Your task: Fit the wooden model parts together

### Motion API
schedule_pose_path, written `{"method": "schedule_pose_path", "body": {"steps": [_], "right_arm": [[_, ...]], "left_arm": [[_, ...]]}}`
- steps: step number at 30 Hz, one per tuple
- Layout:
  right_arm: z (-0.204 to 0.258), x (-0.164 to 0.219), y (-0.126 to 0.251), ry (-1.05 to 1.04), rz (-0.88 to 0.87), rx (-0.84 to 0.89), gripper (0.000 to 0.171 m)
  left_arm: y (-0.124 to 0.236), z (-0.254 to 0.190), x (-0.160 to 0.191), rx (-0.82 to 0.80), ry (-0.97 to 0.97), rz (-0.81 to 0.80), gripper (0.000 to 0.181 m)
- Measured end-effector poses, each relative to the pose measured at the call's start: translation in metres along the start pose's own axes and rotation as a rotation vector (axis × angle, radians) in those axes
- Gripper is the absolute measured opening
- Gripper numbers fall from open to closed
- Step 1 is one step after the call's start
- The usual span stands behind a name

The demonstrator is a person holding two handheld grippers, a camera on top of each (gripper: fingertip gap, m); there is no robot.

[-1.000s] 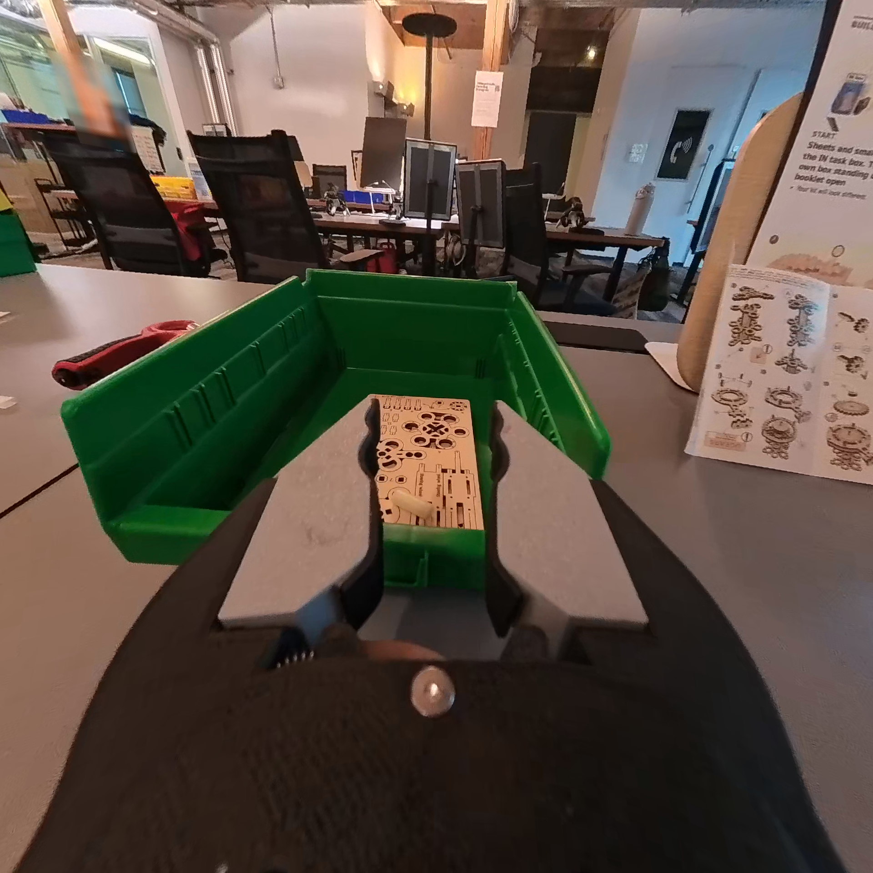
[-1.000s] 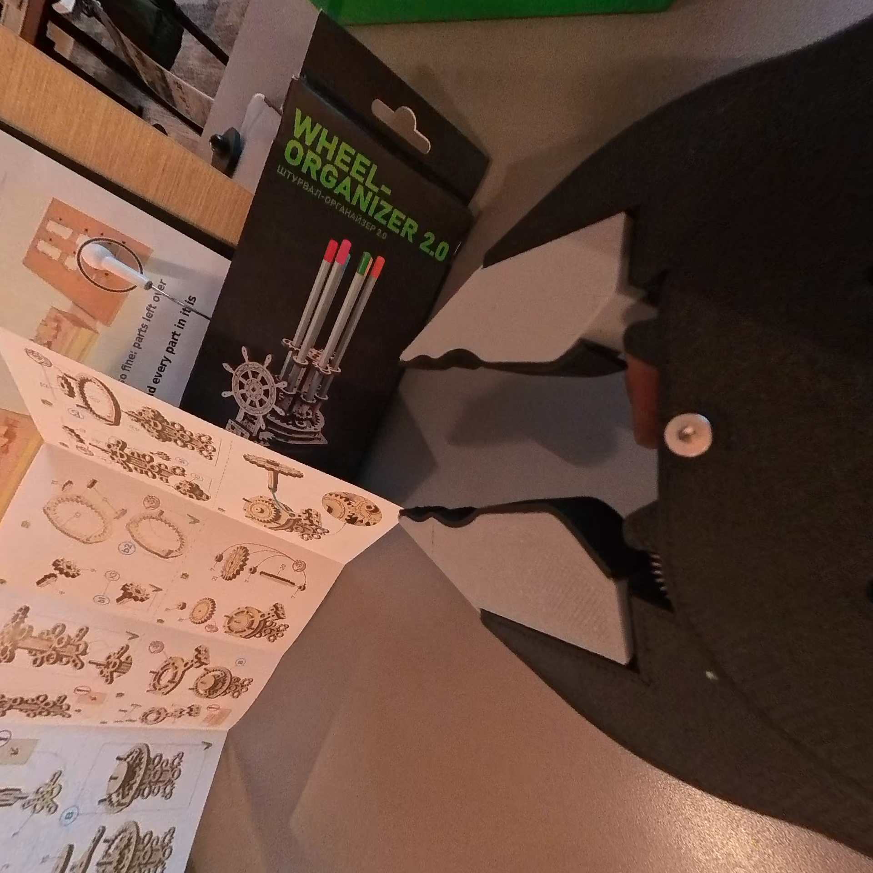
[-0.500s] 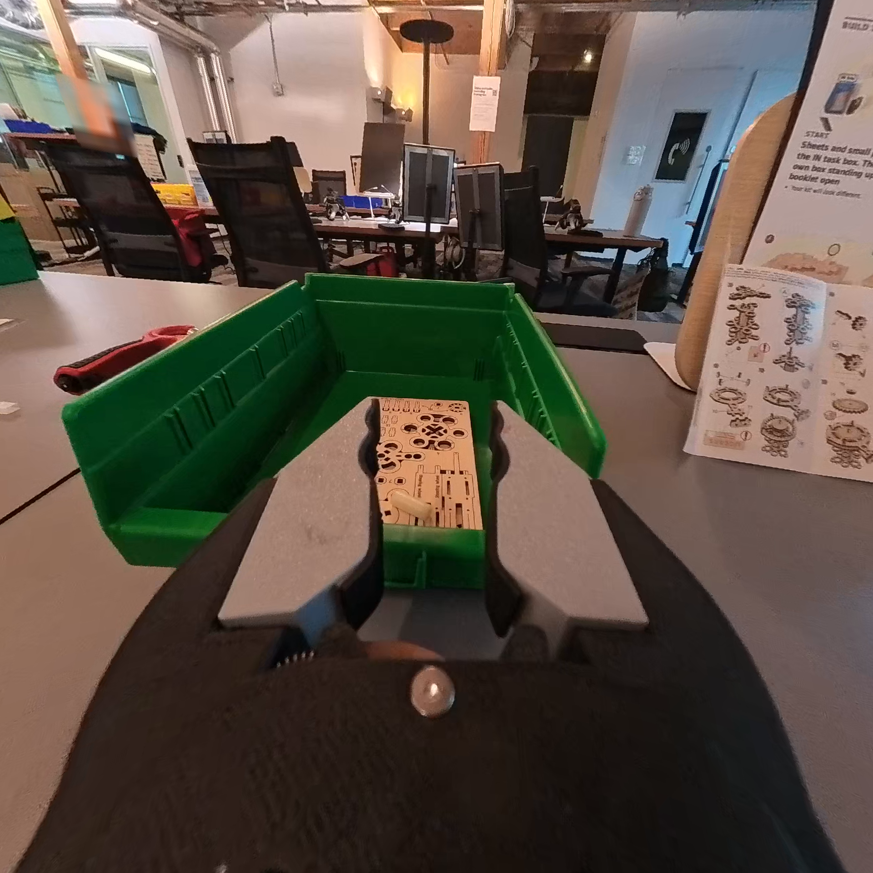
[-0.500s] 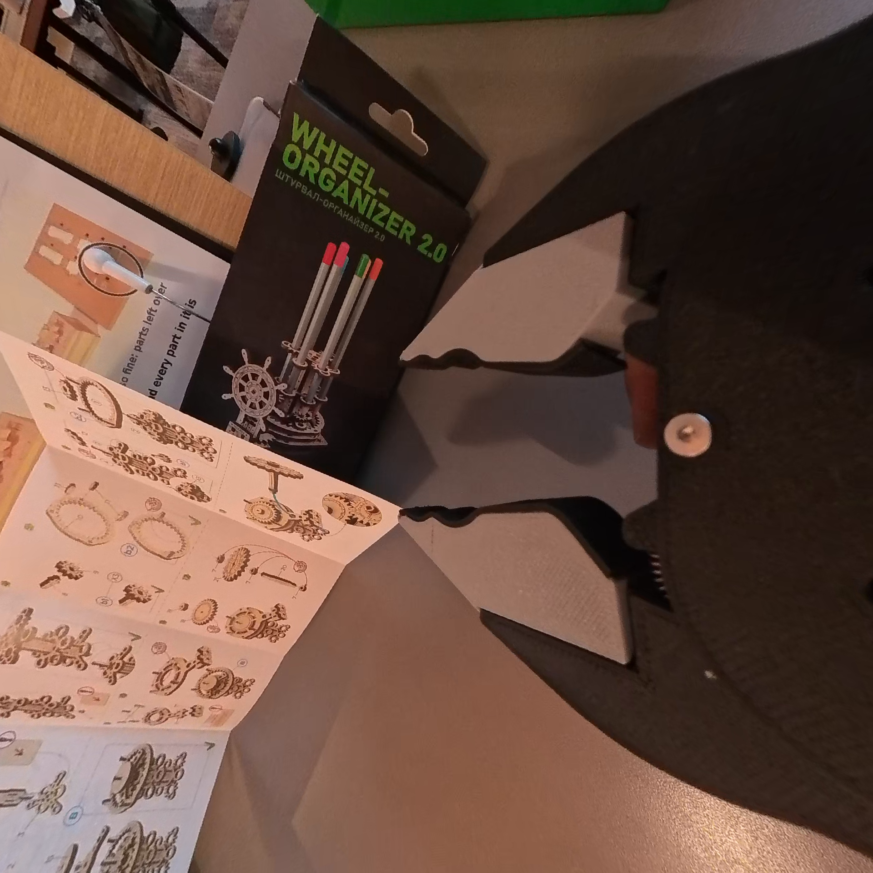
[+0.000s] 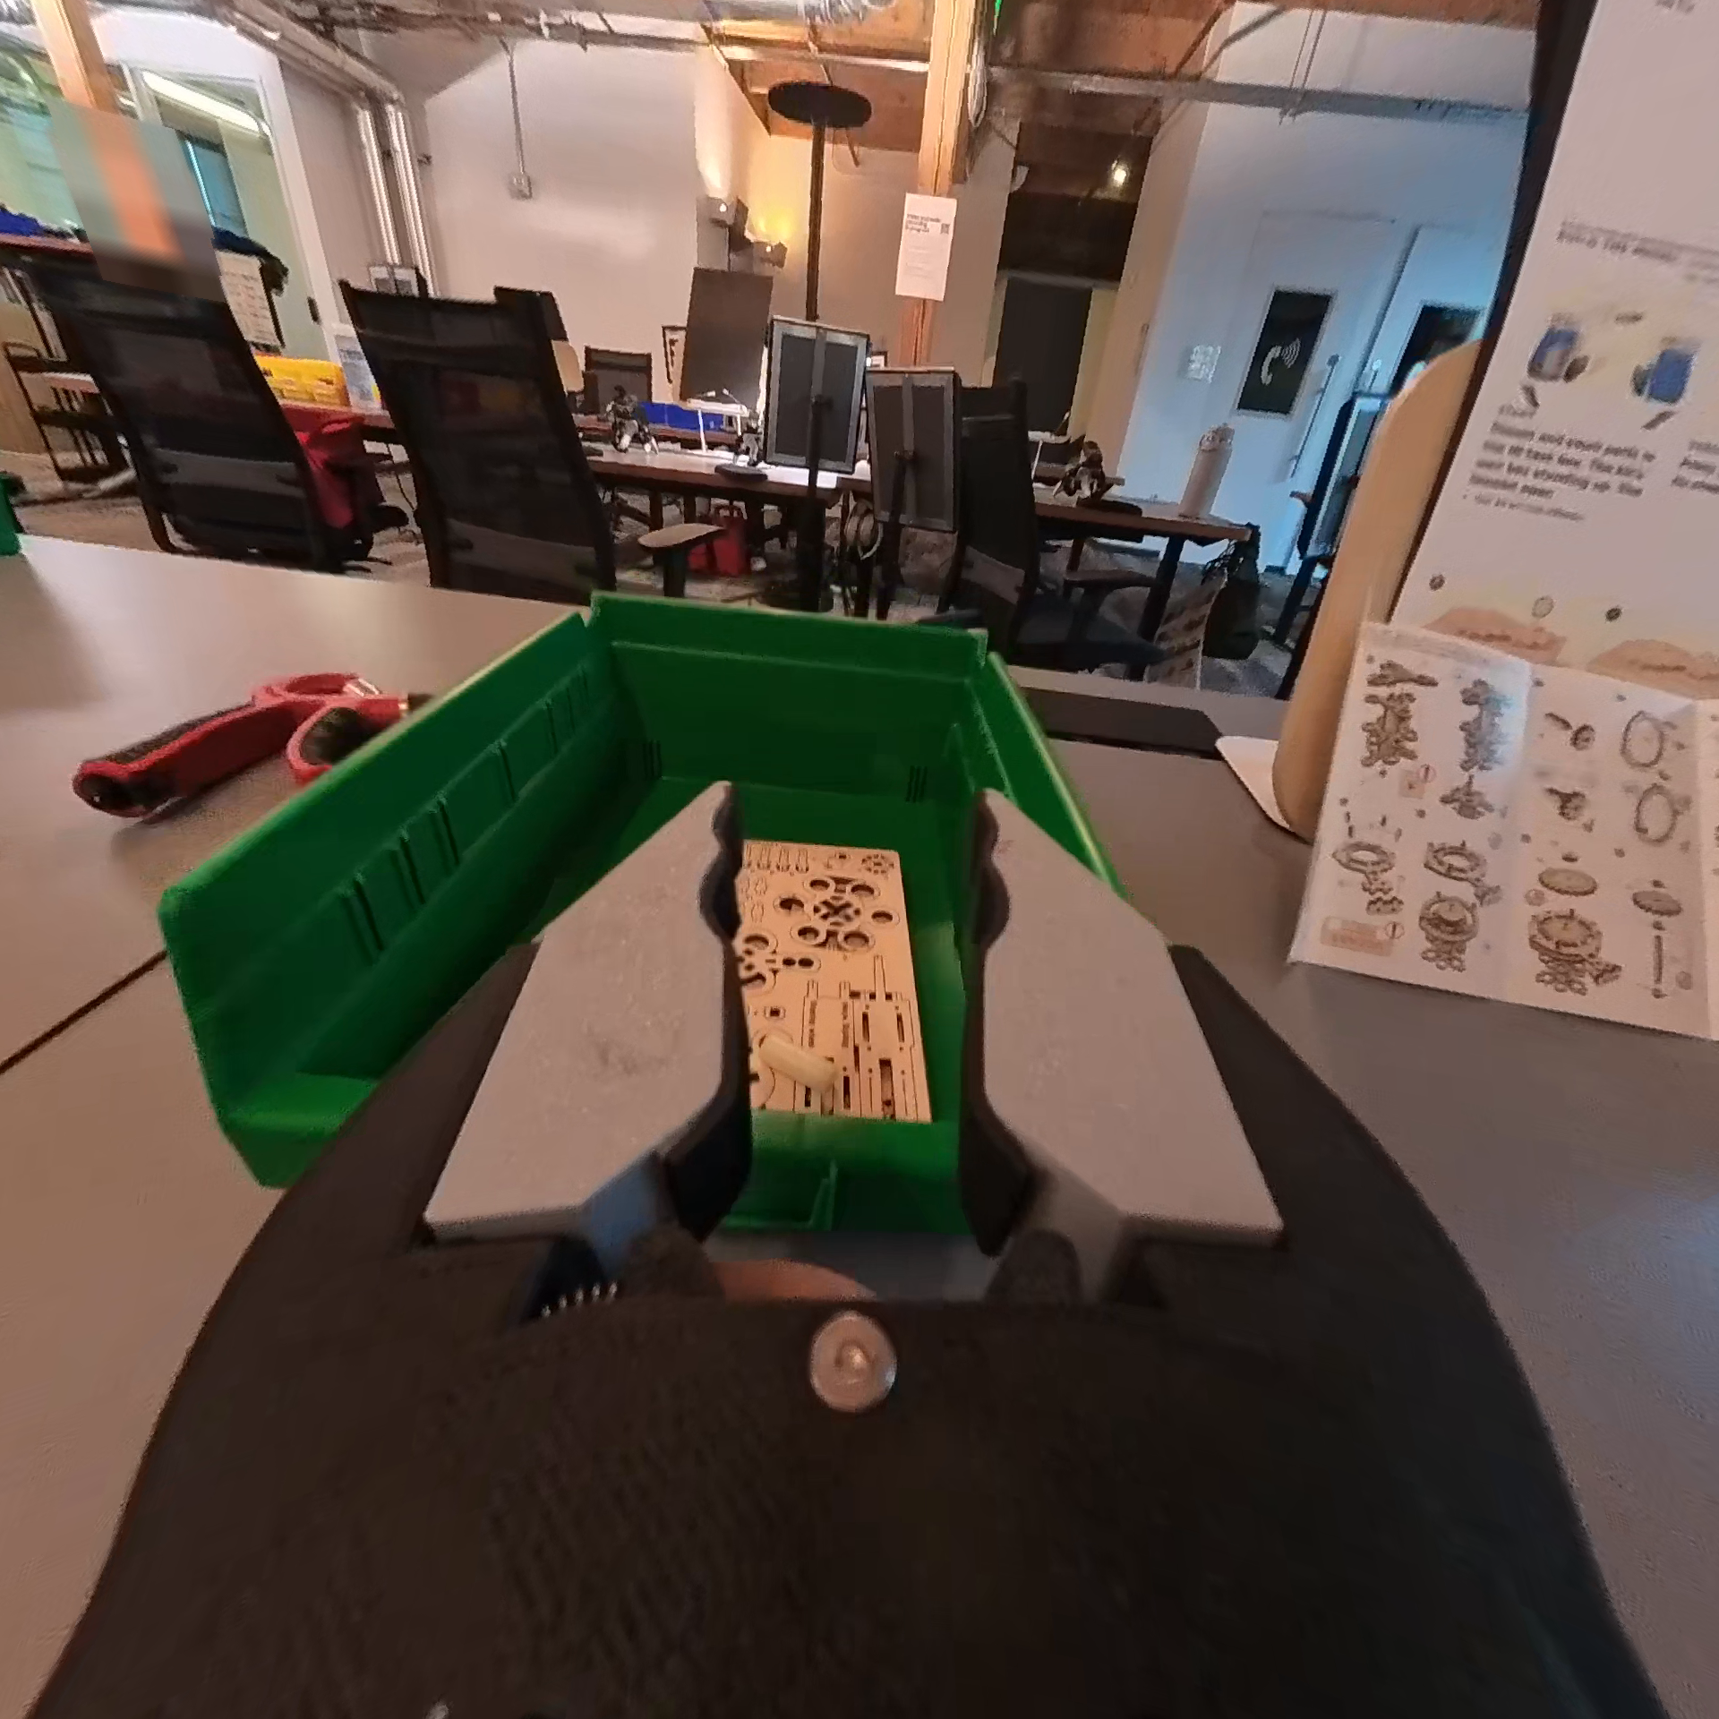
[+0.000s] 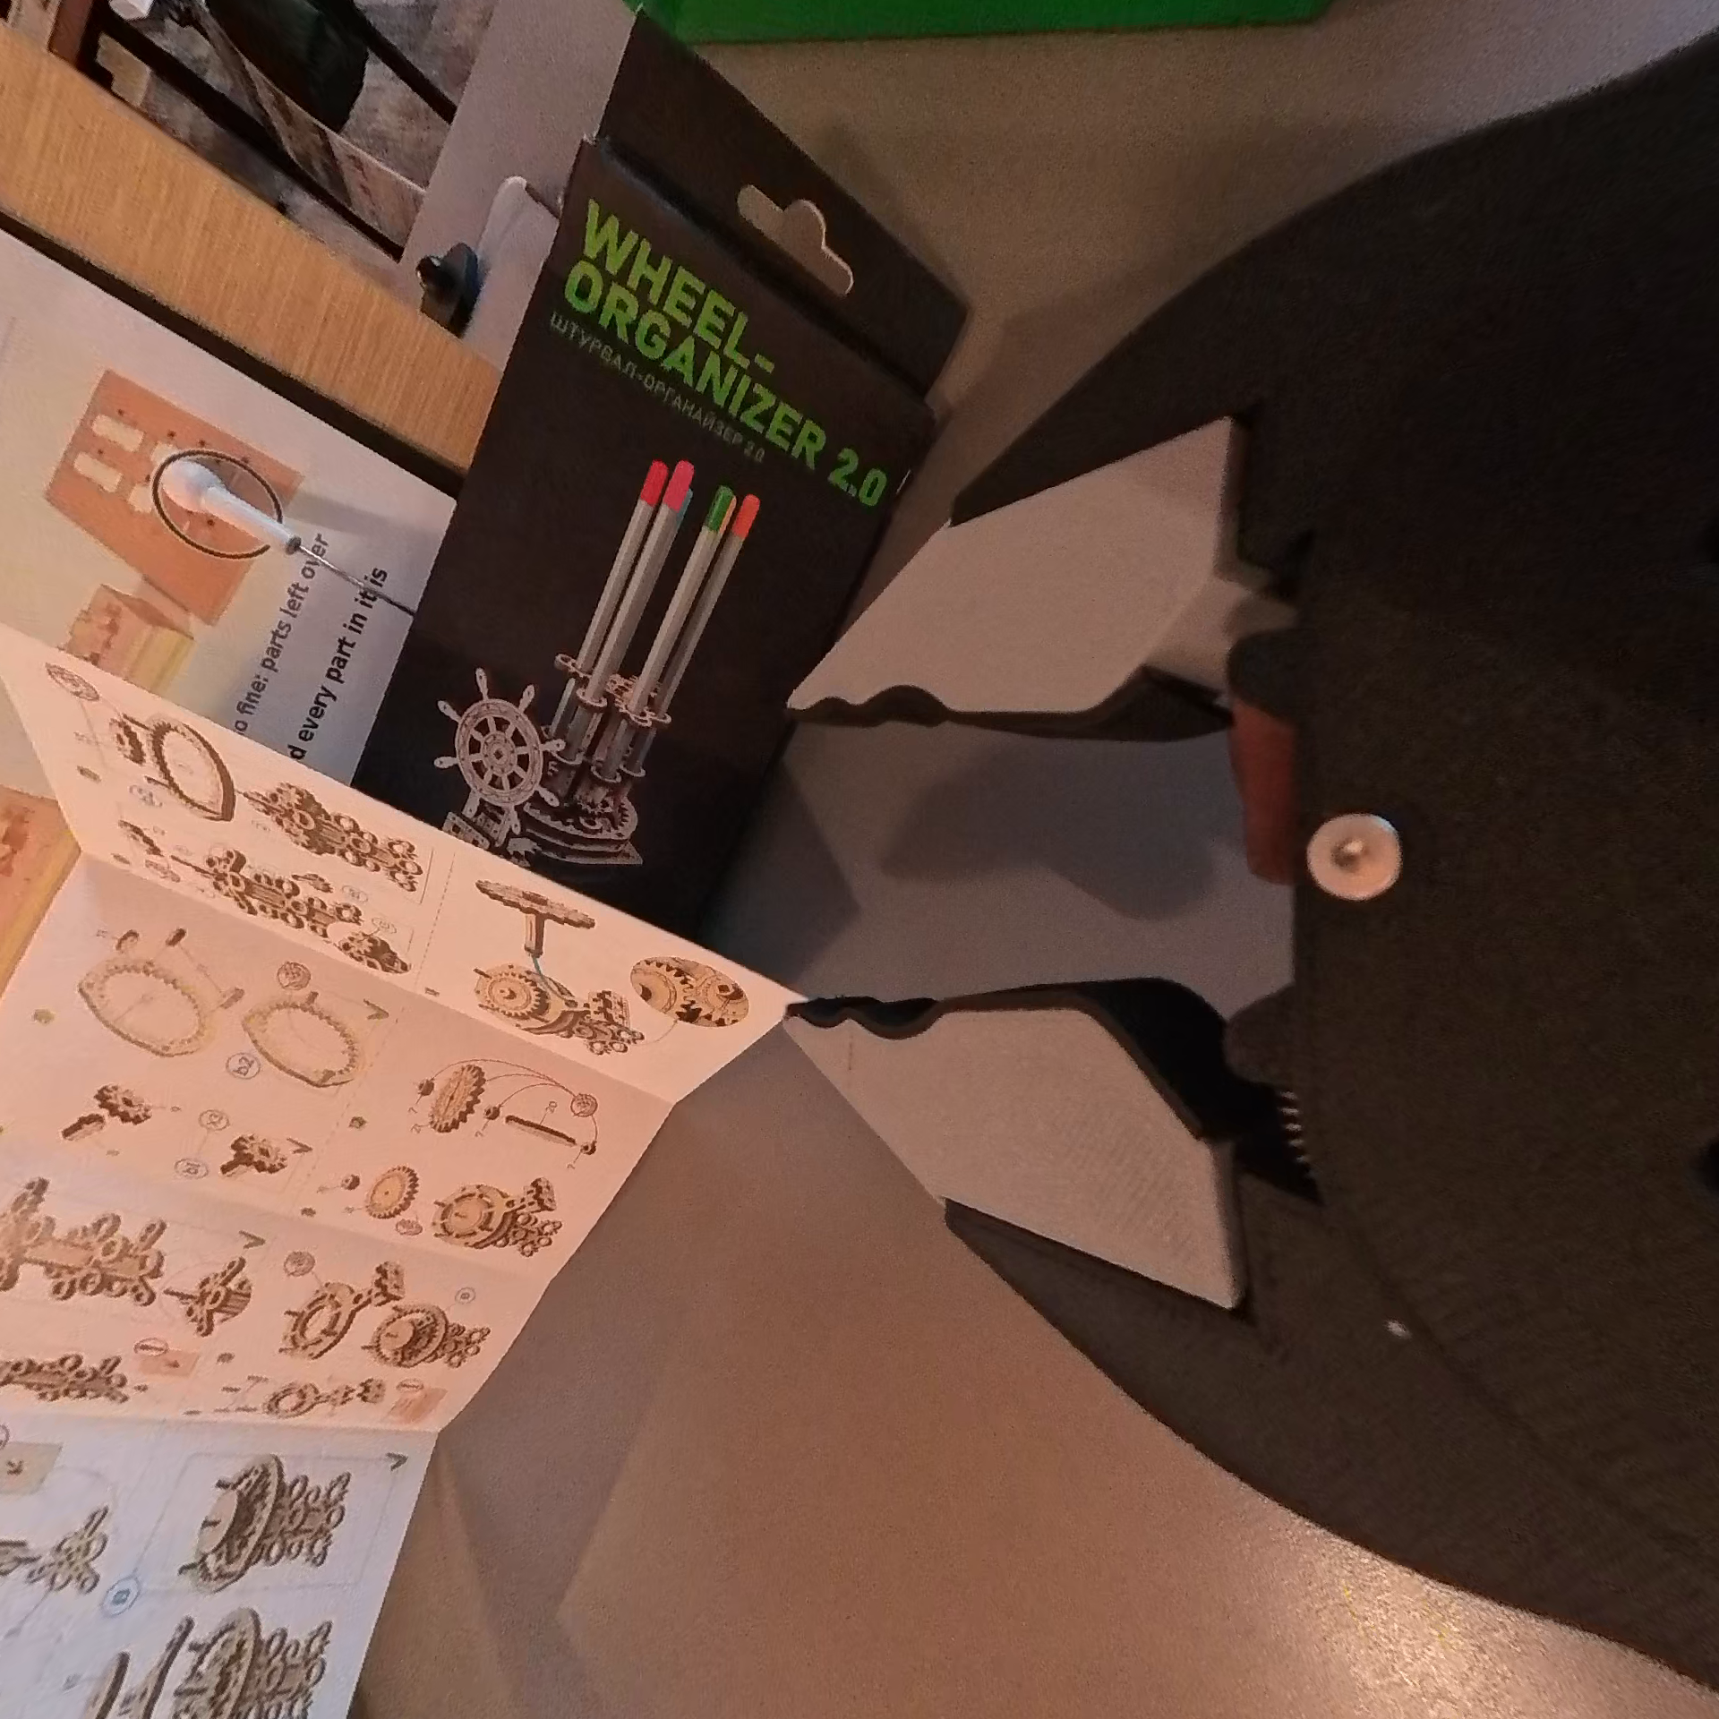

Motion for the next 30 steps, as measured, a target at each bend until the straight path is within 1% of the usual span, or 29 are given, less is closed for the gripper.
{"method": "schedule_pose_path", "body": {"steps": [8, 12, 16, 19, 24, 30], "right_arm": [[0.001, 0.0, 0.0, 0.004, 0.001, 0.002, 0.056], [0.003, 0.0, 0.0, 0.014, 0.007, 0.001, 0.056], [0.004, 0.001, -0.001, 0.022, 0.017, 0.013, 0.056], [0.003, 0.001, -0.001, 0.014, 0.013, 0.015, 0.056], [0.001, 0.0, 0.0, -0.004, 0.008, 0.011, 0.056], [-0.001, 0.0, 0.0, -0.019, 0.003, 0.029, 0.062]], "left_arm": [[0.001, -0.002, -0.031, 0.072, 0.027, -0.013, 0.049], [0.002, -0.005, -0.037, 0.114, 0.013, 0.029, 0.053], [0.004, -0.001, -0.04, 0.102, -0.022, 0.033, 0.055], [0.004, 0.002, -0.04, 0.111, 0.001, 0.038, 0.056], [-0.001, 0.006, -0.028, 0.115, 0.034, 0.073, 0.057], [-0.006, 0.006, -0.018, 0.107, -0.004, 0.112, 0.056]]}}
Point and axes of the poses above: each gripper's, where its closed fingertips meet, y back along the fingers, x out of its underside, z = x × y across the jaws, the point moved 8 cm from there along y, back along the fingers, and after that the axes turned 8 degrees about x, right-handed, at the moved point
